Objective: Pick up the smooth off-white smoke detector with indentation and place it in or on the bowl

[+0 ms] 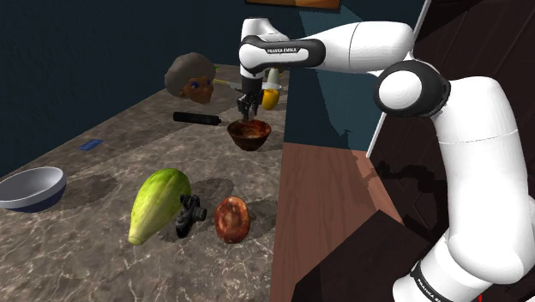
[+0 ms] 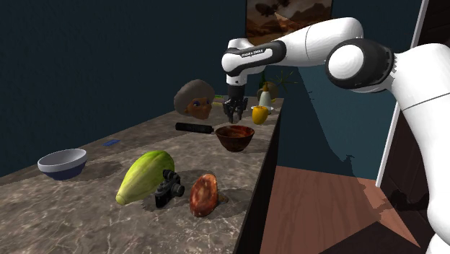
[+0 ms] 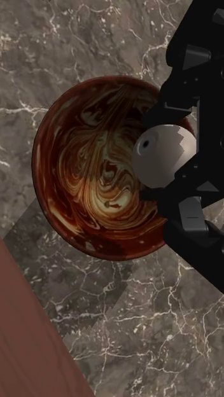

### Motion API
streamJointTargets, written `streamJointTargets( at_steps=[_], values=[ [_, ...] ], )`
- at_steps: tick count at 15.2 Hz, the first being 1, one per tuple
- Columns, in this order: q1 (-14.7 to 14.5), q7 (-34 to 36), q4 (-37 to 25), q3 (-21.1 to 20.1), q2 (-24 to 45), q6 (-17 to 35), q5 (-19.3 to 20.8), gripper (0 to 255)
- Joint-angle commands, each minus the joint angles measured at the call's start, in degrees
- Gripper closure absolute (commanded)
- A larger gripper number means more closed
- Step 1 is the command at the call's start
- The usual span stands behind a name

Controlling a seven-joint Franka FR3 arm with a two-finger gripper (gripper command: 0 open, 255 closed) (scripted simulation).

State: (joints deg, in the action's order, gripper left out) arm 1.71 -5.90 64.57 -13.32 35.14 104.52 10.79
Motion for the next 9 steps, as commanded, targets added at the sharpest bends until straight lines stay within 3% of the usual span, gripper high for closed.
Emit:
streamJointTargets(
  at_steps=[1, 9],
  values=[
    [0.1, 0.2, 1.5, 0.0, 0.0, 1.5, 0.1, 255],
    [0.3, 0.4, 4.1, 0.1, 0.0, 4.1, 0.1, 255]
  ],
)
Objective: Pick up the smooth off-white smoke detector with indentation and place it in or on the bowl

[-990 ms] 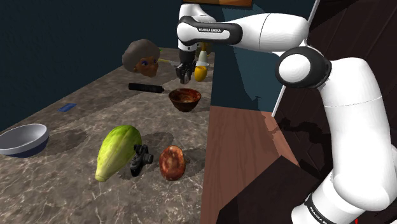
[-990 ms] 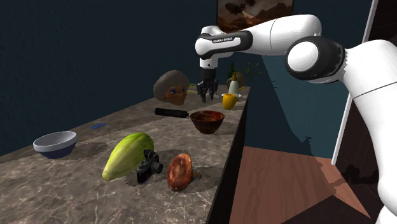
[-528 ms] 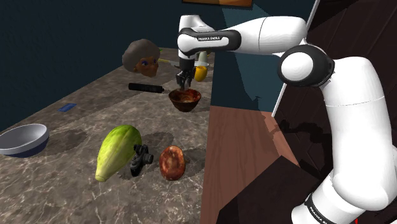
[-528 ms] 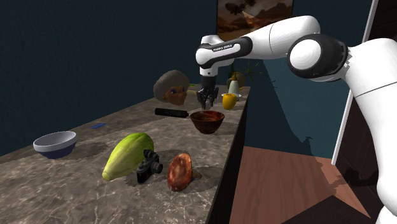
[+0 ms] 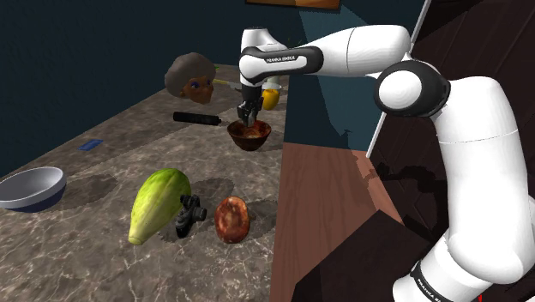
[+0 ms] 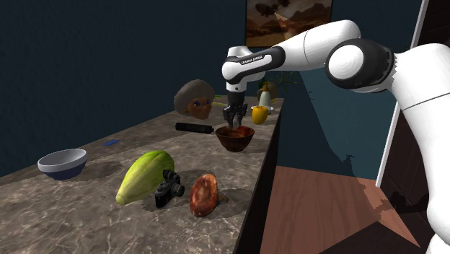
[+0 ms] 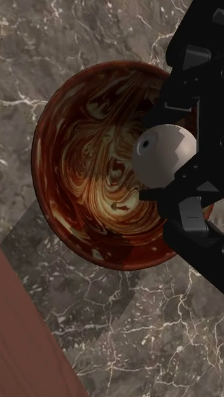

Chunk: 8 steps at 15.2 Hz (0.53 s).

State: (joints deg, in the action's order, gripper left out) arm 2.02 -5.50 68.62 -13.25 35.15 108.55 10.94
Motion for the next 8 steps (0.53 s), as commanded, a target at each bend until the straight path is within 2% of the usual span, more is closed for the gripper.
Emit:
streamJointTargets(
  at_steps=[1, 3, 4, 8],
  values=[
    [0.0, 0.0, 0.0, 0.0, 0.0, 0.0, 0.0, 255],
    [0.0, 0.0, 0.0, 0.0, 0.0, 0.0, 0.0, 255],
    [0.0, 0.0, 0.0, 0.0, 0.0, 0.0, 0.0, 0],
    [0.0, 0.0, 0.0, 0.0, 0.0, 0.0, 0.0, 0]
  ],
)
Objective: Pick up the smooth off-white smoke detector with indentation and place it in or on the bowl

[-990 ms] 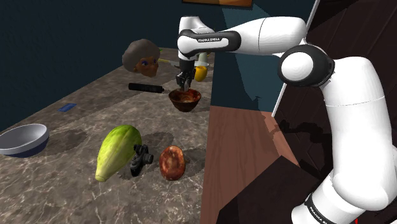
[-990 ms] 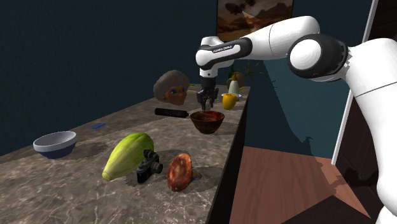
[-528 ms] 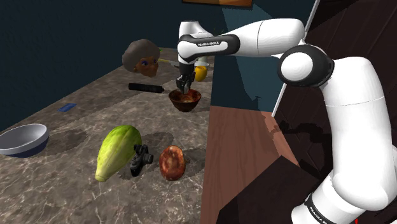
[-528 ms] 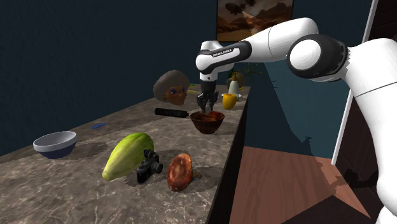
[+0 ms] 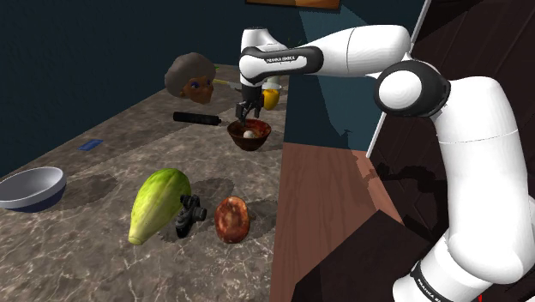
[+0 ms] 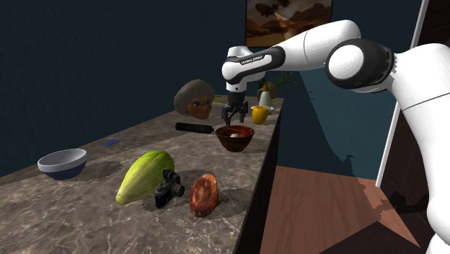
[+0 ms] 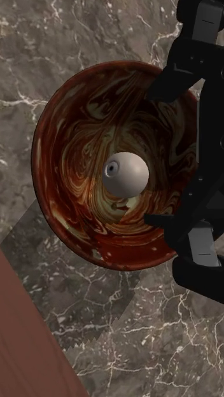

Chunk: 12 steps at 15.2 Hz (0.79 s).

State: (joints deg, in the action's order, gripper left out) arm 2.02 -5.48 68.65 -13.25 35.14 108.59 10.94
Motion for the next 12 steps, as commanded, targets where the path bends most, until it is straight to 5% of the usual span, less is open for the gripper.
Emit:
streamJointTargets(
  at_steps=[1, 5, 12],
  values=[
    [0.0, 0.0, 0.0, 0.0, 0.0, 0.0, 0.0, 0],
    [-0.6, -0.4, -5.8, -0.2, -0.9, -6.7, -0.3, 0],
    [-0.6, -0.4, -5.8, -0.2, -0.9, -6.7, -0.3, 0]
  ],
)
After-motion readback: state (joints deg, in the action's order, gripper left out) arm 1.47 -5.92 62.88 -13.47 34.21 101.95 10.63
